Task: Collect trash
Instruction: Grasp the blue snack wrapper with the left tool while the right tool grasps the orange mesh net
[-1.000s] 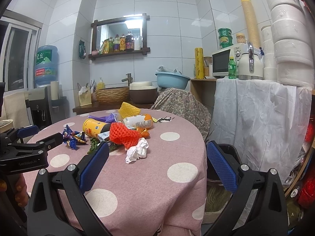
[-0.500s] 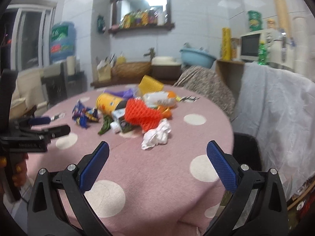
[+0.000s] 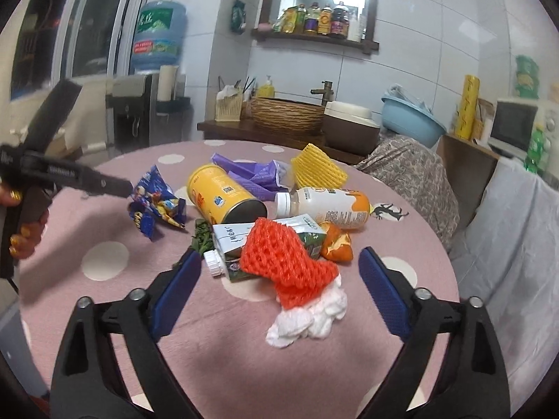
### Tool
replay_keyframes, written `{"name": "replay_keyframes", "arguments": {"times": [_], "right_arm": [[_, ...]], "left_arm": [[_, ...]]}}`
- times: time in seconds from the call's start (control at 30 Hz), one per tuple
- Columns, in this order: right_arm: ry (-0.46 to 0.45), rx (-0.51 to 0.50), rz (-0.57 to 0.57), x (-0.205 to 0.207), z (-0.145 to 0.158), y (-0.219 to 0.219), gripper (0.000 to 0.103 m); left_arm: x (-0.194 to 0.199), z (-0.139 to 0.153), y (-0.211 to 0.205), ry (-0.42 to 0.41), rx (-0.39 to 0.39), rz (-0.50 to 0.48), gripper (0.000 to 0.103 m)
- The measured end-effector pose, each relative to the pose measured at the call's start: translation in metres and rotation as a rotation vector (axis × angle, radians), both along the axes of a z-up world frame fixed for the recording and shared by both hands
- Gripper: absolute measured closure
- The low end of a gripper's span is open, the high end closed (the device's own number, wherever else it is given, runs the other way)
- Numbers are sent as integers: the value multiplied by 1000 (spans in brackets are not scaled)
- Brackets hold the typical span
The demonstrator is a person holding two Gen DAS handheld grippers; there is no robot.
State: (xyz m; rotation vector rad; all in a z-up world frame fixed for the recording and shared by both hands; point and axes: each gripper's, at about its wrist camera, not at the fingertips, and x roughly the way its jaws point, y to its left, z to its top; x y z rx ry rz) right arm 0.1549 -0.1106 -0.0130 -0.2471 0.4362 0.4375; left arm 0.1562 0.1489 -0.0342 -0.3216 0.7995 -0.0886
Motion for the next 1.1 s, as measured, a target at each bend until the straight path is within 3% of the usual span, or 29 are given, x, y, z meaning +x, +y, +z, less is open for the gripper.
{"name": "replay_keyframes", "arguments": {"times": [0.2,0.47,0.53,0.7,0.8,0.87,1.1], "right_arm": [[1,-63,-5,16,-6,9,30],[-26,-154,-3,23,-15,19,57],[-33,-173,-1,24,-17,20,67],[-42,-142,0,25,-15,18,86],[-53,-122,4,24,-13,16,89],[-55,-113,8,25,-10,16,90],[-78,-58,25,18,1,9,91]], "left_arm": [[17,-5,11,26,-44,30,10],[44,-22,23,108,-86,63,34],[48,-25,25,113,-99,67,34],[50,-26,32,117,-120,81,51],[48,-24,35,112,-124,87,60],[47,-22,36,107,-126,95,73],[38,-17,37,84,-111,127,81]]}}
